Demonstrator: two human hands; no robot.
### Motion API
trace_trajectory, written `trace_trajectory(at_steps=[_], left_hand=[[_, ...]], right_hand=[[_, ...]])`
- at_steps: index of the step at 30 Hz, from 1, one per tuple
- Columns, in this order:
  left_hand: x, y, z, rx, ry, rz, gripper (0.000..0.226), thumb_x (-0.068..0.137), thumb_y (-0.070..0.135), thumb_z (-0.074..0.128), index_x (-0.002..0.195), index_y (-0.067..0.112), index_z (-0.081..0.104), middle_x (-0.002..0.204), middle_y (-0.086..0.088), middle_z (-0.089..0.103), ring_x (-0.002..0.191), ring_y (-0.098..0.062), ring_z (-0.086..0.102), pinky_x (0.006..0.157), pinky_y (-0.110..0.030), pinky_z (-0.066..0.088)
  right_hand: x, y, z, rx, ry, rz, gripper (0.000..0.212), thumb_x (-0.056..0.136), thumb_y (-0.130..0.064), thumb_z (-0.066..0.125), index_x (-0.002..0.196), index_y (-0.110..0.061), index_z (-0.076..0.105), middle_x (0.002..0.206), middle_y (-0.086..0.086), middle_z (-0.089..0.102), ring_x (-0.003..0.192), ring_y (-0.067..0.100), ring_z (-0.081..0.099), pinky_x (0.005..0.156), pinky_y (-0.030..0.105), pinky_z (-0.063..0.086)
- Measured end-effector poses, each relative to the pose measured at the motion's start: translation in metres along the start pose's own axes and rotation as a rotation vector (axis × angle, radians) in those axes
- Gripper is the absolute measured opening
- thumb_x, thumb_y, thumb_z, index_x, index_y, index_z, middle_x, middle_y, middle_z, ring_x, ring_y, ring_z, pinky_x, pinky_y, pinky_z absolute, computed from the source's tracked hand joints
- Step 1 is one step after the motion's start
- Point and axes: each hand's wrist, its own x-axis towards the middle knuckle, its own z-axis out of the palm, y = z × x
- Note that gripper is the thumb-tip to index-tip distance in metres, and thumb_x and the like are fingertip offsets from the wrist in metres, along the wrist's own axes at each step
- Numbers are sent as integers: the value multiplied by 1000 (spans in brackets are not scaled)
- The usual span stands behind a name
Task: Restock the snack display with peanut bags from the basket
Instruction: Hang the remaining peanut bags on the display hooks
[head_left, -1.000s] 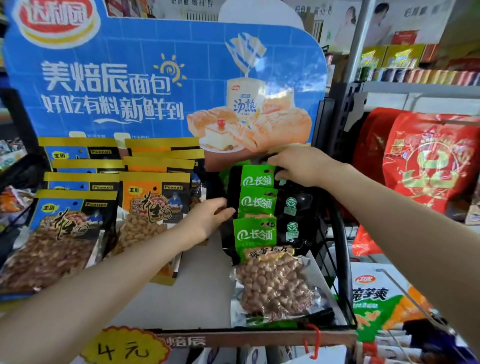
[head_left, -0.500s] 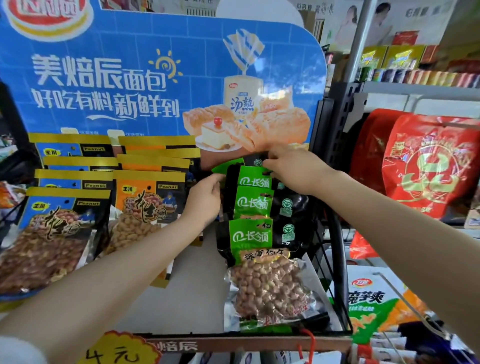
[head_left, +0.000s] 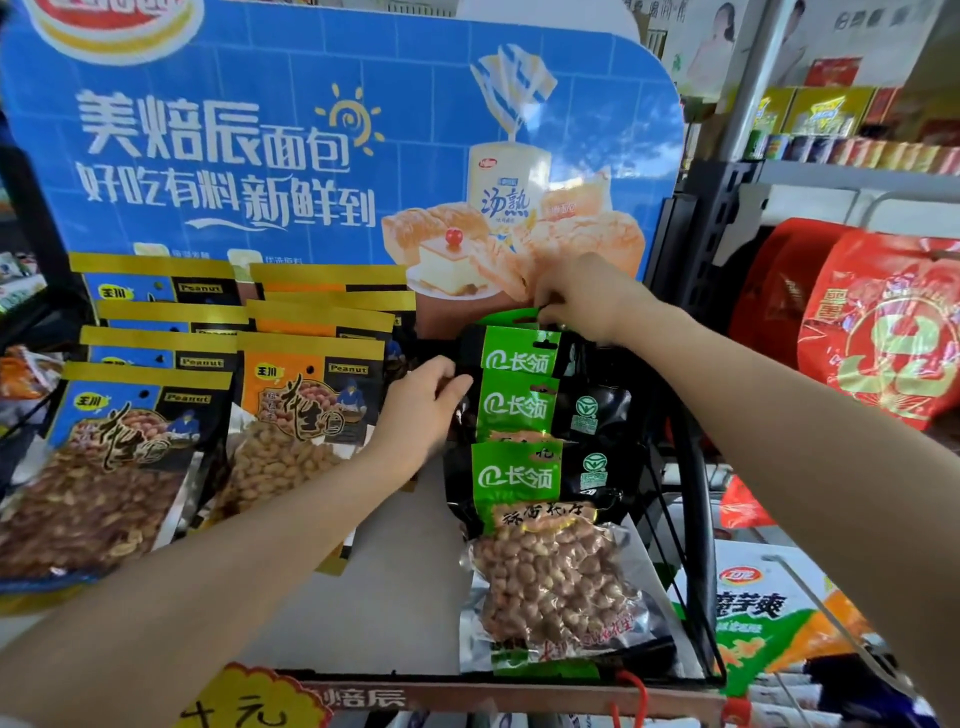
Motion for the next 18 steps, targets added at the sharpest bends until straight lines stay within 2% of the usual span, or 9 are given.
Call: trace_trajectory(at_steps=[3,6,9,10,11,13,14,16,18], left_hand=[[3,1,-2,-6,-24,-59,12,94,22,49,88,11,49,77,-5,53,76,-20,47,58,-27,26],[0,2,4,-50,-77,-128,19,96,23,45,103,7,53,87,-6,55,84,-21,49,62,-26,27],[-12,3,15,-323,-216,-276,30,97,20,42,124,6,45,112,-11,56,95,-12,57,62,-21,43],[-16,0,19,-395,-257,-323,25,97,18,41,120,11,46,112,-7,55,85,-1,59,61,-15,46],[-18,-2,21,-438,-298,-342,10,97,16,40,104,17,48,106,-2,52,72,8,59,57,-9,45],[-16,0,22,-551,-352,-379,24,97,14,39,76,25,40,102,2,43,67,10,54,59,-7,41],[-16,0,20,-562,-345,-385,27,98,13,39,73,24,39,100,3,45,69,8,54,61,-9,41],[-16,-4,19,-582,-333,-402,14,98,14,40,87,15,50,93,2,54,74,5,60,65,-13,44],[-15,-3,18,-545,-335,-436,27,98,18,41,119,3,49,111,-7,57,98,-19,61,75,-27,46]], right_hand=[[-8,13,7,74,95,117,14,83,-18,65,92,-9,71,106,10,68,99,30,59,83,38,51],[-13,21,11,-12,13,139,16,85,-20,63,94,-8,69,105,13,67,97,33,59,78,34,46],[-18,32,15,-4,-47,166,18,86,-23,61,100,-11,66,107,13,65,97,33,58,80,36,47],[-20,35,16,38,-27,187,16,86,-24,61,98,-14,67,106,11,66,97,32,58,83,39,50],[-21,35,17,85,13,203,14,86,-24,61,95,-15,68,105,9,66,97,31,58,84,40,51],[-22,30,17,185,126,210,14,87,-21,58,92,-14,69,104,9,68,97,30,60,85,41,51],[-21,27,17,237,174,202,16,88,-19,57,94,-11,70,105,10,68,96,30,61,85,41,51],[-20,20,17,312,178,172,18,90,-15,56,96,-5,70,107,12,68,86,29,60,82,38,50],[-20,18,18,291,127,138,19,91,-14,54,96,-4,69,104,13,68,82,27,58,77,35,46]])
